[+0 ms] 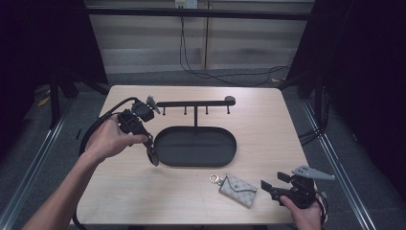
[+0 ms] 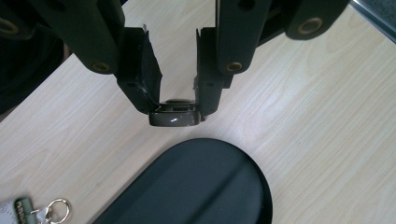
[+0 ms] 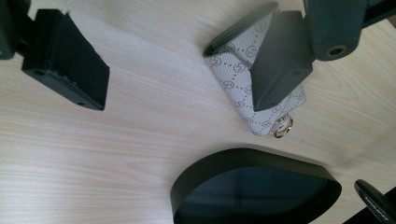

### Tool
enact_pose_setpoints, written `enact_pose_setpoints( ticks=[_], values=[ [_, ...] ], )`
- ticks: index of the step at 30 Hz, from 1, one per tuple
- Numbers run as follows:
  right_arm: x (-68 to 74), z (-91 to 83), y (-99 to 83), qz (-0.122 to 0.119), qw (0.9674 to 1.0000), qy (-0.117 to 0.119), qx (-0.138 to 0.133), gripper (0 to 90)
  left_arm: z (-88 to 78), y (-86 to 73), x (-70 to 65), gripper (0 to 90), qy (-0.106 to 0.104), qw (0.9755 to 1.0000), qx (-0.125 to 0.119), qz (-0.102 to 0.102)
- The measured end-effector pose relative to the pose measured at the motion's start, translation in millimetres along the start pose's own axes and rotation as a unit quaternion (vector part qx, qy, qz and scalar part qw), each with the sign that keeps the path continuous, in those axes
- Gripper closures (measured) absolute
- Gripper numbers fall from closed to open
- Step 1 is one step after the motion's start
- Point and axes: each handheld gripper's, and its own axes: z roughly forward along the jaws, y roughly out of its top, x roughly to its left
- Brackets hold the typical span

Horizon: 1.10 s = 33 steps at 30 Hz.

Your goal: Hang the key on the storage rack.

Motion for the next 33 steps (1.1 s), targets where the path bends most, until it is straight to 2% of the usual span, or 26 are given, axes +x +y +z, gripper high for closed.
enact_pose_setpoints(
  ticks=[4,6,10,17,30,33],
  values=[
    [-0.1,0.5,0.0,0.001,1.0000,0.000,0.003,19.3,-2.4,5.3,-0.9,70.8,0.005,0.9999,0.010,0.006],
    [0.0,0.8,0.1,0.002,1.0000,0.000,0.004,19.3,-3.9,8.0,-0.6,70.8,0.005,1.0000,0.008,-0.002],
    [-0.3,1.1,0.0,0.001,1.0000,0.001,0.005,19.3,-7.9,12.9,2.1,70.8,0.001,0.9999,0.013,-0.002],
    [-0.2,1.6,0.0,0.002,1.0000,0.002,0.006,19.3,-11.1,18.6,6.9,70.7,0.001,0.9998,0.020,0.009],
    [-0.5,1.9,0.0,0.001,1.0000,0.004,0.007,18.9,-13.3,36.5,16.5,70.7,-0.005,0.9993,0.024,-0.028],
    [-0.5,2.2,0.0,0.001,1.0000,0.004,0.008,18.9,-11.2,39.9,18.3,70.7,-0.006,0.9992,0.026,-0.031]
  ],
)
